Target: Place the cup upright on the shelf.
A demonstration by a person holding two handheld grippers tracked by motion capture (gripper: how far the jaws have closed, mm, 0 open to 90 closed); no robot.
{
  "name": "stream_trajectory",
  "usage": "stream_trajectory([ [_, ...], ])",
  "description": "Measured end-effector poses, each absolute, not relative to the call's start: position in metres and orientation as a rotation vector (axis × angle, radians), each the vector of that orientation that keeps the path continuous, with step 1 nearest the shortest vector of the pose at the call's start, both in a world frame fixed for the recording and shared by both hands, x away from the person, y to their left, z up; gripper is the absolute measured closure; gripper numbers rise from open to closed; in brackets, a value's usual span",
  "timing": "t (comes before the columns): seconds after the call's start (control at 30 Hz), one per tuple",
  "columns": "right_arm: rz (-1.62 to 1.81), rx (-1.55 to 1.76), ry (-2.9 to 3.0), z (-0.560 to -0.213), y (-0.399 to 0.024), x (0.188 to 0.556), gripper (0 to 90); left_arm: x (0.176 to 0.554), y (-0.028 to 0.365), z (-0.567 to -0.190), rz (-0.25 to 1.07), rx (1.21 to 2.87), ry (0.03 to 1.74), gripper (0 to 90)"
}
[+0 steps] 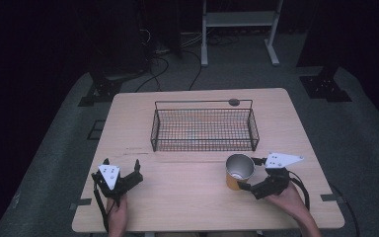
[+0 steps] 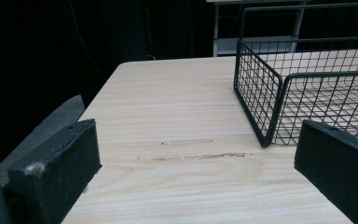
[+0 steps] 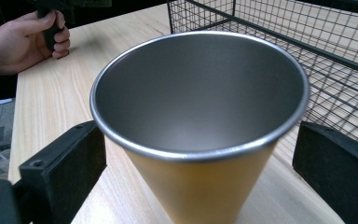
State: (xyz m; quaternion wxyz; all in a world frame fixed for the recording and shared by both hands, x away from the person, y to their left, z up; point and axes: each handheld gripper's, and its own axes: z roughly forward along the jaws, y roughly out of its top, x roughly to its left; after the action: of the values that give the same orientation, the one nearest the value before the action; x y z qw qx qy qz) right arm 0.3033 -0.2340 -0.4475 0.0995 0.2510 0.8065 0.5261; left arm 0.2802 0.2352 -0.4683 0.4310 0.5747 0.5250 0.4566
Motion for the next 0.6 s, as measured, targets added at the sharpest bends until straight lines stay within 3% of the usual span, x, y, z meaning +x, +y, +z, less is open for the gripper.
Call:
stream_trajectory([
  [0.6, 1.566, 0.719, 2.381, -0.449, -0.219, 0.309, 2.6, 0.280, 0.235, -0.468, 1.139, 1.435, 1.309, 0.0],
])
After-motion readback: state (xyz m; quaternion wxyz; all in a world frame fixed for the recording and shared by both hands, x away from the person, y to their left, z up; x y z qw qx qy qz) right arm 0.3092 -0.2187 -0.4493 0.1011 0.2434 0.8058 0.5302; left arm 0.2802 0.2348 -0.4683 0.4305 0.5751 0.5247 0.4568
